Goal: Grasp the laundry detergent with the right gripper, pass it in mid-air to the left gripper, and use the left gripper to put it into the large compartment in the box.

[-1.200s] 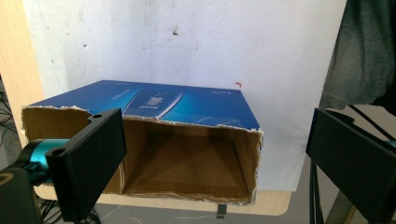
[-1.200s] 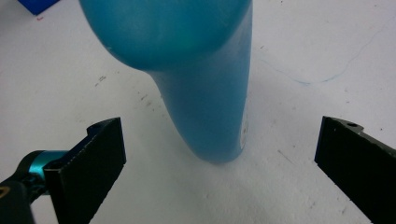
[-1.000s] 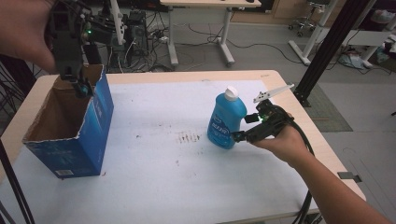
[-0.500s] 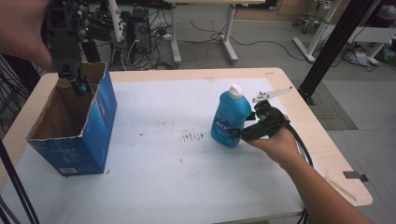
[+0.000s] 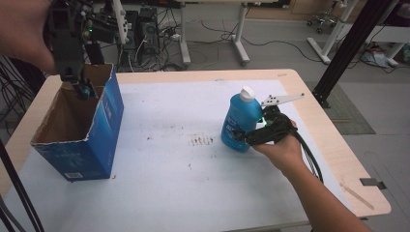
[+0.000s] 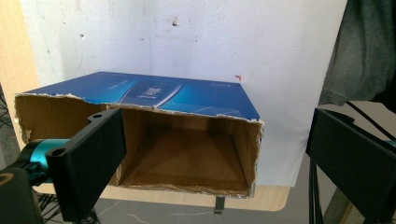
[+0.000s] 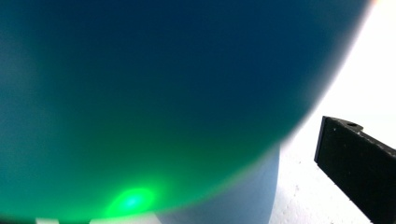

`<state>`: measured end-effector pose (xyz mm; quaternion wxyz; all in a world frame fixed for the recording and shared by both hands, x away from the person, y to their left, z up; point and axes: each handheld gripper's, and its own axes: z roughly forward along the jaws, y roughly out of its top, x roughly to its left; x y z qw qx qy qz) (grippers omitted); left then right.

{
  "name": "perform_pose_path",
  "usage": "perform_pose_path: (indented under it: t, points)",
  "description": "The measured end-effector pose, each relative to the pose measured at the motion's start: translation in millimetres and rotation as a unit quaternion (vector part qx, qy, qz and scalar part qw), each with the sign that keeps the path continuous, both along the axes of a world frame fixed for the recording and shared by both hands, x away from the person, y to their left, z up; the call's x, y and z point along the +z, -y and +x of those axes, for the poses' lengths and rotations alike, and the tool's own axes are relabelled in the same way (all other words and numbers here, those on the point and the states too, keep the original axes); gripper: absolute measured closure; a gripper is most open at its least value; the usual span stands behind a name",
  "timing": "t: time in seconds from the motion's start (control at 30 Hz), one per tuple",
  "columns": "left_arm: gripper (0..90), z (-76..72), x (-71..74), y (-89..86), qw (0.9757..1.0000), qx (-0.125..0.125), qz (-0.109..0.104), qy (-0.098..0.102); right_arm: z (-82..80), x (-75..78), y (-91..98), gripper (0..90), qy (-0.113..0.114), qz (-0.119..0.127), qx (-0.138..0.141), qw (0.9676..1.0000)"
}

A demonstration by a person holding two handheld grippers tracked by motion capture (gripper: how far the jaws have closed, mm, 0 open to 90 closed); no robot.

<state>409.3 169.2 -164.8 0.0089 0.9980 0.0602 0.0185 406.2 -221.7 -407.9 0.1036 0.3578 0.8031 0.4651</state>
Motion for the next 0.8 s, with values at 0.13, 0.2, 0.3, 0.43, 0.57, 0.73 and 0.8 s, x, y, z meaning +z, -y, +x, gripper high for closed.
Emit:
perform_pose_path:
  t: [0.13, 0.2, 0.3, 0.43, 0.57, 0.73, 0.8]
  points:
    - [4.8, 0.0, -1.5, 0.3, 1.0, 0.0, 0.002, -0.001, -1.3, -2.5, -1.7, 2.0, 0.008, 0.007, -0.006, 0.9999]
    - [4.8, 0.0, -1.7, 0.7, 1.0, -0.001, 0.003, -0.001, -1.6, -4.0, -2.9, 2.1, 0.012, 0.007, -0.009, 0.9999]
    - [4.8, 0.0, -1.5, 0.6, 1.0, -0.002, 0.001, -0.001, -1.9, -5.2, -3.3, 3.5, 0.017, 0.013, -0.013, 0.9997]
    - [4.8, 0.1, -1.7, 0.2, 1.0, -0.001, 0.001, -0.001, -2.5, -6.2, -3.1, 3.9, 0.022, 0.017, -0.017, 0.9995]
    - [4.8, -0.2, -2.8, -0.5, 1.0, 0.0, 0.002, -0.003, -3.9, -9.3, -1.8, 13.3, 0.027, 0.024, -0.022, 0.9991]
    - [4.8, 0.6, -2.8, -2.3, 1.0, 0.003, 0.002, -0.002, -4.3, -11.0, -2.1, 13.7, 0.032, 0.031, -0.024, 0.9987]
    - [4.8, 0.6, -2.8, -2.3, 1.0, 0.003, 0.002, -0.002, -4.3, -11.1, -2.5, 13.7, 0.034, 0.03, -0.024, 0.9987]
